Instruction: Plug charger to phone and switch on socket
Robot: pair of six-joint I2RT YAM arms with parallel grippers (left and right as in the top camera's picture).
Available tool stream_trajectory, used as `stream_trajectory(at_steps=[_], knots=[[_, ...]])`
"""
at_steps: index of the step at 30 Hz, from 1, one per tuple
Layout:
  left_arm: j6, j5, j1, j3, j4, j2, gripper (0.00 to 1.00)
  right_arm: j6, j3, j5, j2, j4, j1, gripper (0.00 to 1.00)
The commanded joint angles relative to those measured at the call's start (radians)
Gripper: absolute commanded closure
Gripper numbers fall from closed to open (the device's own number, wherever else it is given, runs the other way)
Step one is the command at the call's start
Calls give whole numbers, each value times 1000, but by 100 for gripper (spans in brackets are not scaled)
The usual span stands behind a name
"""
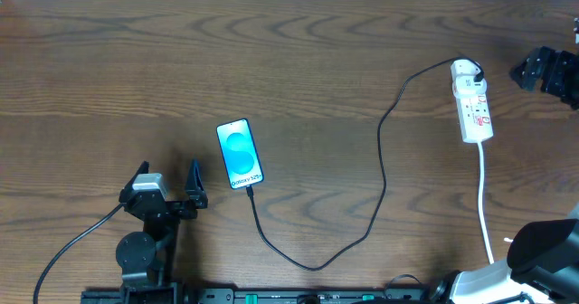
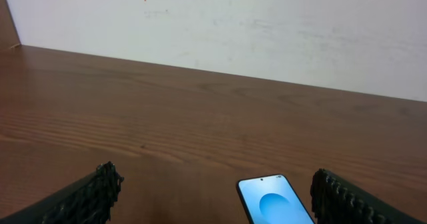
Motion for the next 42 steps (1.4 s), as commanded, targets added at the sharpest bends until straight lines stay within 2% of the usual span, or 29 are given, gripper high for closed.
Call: stream_trajectory(at_steps=[1,14,18,42], knots=[[23,-5,-4,-14,-40,-9,7,10,18,-2,-11,-1,-1,1],[54,0,-4,-14,-40,-9,7,10,18,-2,-11,-1,-1,1],[110,33,-4,-14,-39,-9,7,10,18,-2,-11,-1,-1,1],[87,32,-4,-14,-36,-5,7,10,18,-2,-11,-1,-1,1]])
